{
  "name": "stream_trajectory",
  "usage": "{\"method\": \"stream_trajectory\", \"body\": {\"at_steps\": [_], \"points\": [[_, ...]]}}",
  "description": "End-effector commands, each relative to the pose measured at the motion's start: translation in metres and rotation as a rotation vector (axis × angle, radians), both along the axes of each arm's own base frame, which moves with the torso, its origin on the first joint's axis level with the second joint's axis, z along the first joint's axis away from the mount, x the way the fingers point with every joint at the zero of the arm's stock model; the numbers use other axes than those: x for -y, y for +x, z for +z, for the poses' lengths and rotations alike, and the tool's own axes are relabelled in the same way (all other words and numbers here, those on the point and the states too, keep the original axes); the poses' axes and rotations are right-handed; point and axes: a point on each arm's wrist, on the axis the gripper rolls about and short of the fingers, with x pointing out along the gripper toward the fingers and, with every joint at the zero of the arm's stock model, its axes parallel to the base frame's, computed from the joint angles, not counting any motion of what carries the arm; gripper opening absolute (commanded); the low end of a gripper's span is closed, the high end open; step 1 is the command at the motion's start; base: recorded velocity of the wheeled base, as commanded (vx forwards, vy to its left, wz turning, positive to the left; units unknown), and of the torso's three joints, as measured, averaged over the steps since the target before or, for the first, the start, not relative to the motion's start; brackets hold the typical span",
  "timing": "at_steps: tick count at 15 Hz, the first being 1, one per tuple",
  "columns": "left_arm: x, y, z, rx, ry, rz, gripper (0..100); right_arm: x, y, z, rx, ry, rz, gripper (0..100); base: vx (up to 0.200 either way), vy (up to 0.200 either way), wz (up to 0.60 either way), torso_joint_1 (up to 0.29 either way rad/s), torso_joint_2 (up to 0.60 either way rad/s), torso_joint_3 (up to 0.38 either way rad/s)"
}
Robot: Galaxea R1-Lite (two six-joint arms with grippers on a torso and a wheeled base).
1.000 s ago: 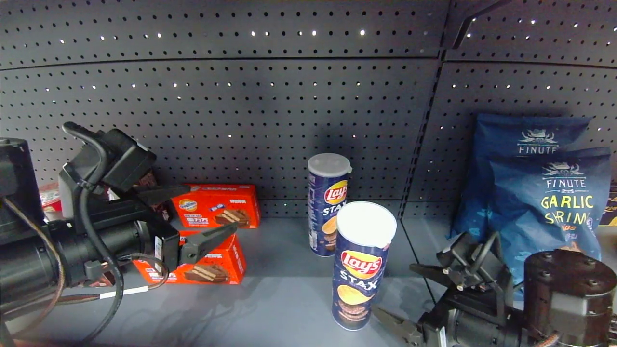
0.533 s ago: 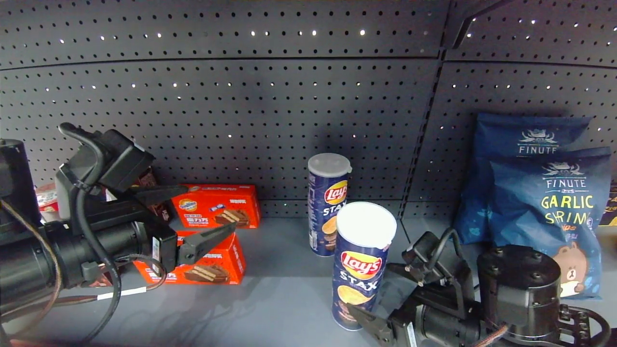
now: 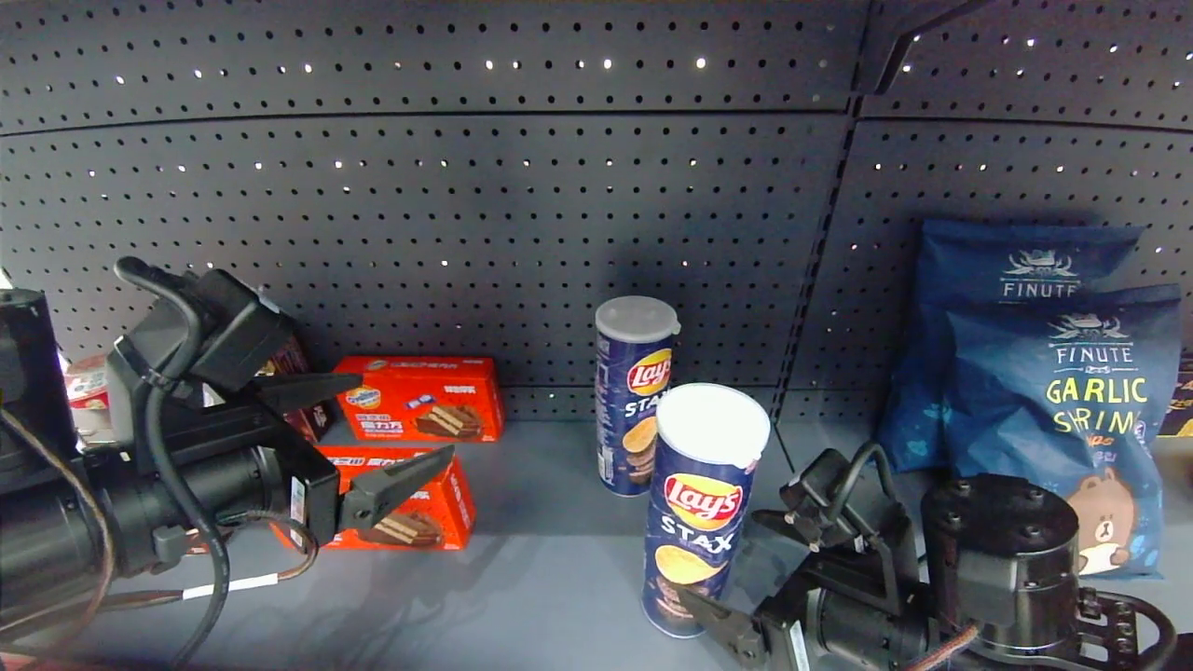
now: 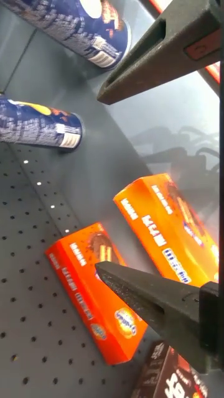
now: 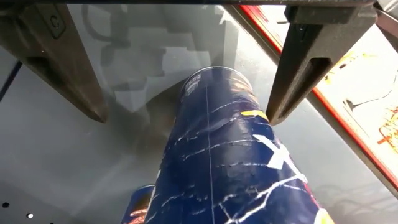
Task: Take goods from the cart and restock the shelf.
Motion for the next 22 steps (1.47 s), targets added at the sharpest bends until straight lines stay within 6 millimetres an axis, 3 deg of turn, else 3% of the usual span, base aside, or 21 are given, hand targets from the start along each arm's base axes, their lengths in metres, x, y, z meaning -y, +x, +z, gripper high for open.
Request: {"method": "stream_trajectory", "body": {"at_steps": [1,10,22], "points": [[-0.002,-0.004,-0.002,-0.003,0.001,0.002,100,0.001,-0.001,0.001,0.001,0.001,0.000,100,0.000,0.000,0.00,0.000,0.00,0.000],[-0.004,-0.010,-0.005,-0.006,0.001,-0.001,100,0.013,-0.011,0.000,0.003,-0.008,-0.021,100,0.000,0.000,0.00,0.000,0.00,0.000],[-0.004,-0.012,-0.005,-0.002,0.002,-0.005,100,0.025,-0.005,0.000,0.004,-0.017,-0.080,100,0.000,0.000,0.00,0.000,0.00,0.000]]}}
